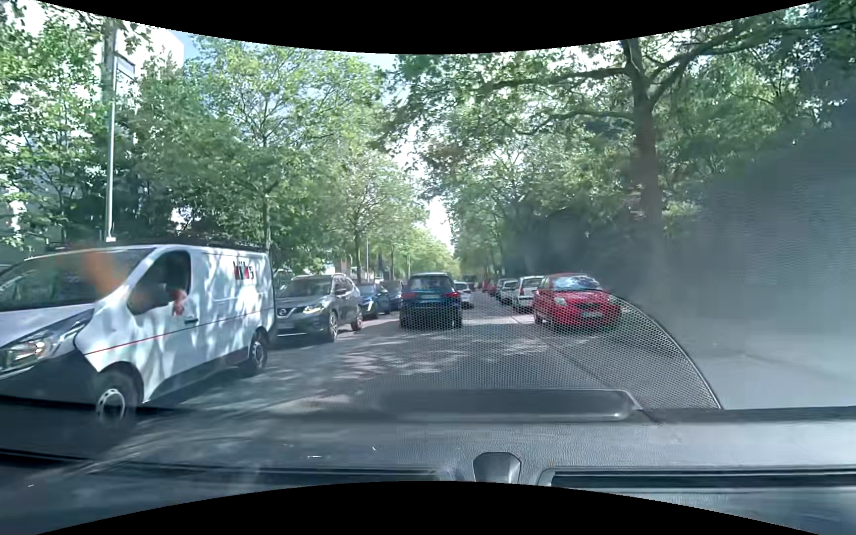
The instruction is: Follow the waypoints while adhering to traffic rules and regulations
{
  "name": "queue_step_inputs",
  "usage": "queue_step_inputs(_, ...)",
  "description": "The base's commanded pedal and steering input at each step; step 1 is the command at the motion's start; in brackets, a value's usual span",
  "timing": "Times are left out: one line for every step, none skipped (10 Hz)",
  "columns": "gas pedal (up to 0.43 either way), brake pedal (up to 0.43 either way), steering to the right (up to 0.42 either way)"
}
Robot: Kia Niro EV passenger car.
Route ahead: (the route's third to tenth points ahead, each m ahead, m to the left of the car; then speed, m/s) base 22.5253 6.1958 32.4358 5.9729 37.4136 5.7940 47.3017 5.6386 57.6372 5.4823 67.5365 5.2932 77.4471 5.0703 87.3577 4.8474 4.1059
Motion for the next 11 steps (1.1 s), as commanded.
queue_step_inputs(0.0,0.0,0.008)
queue_step_inputs(0.0,0.0,0.008)
queue_step_inputs(0.0,0.0,0.008)
queue_step_inputs(0.0,0.0,0.008)
queue_step_inputs(0.0,0.0,0.008)
queue_step_inputs(0.0,0.0,0.007)
queue_step_inputs(0.0,0.0,0.007)
queue_step_inputs(0.0,0.0,0.007)
queue_step_inputs(0.0,0.0,0.007)
queue_step_inputs(0.0,0.0,0.006)
queue_step_inputs(0.0,0.0,0.006)
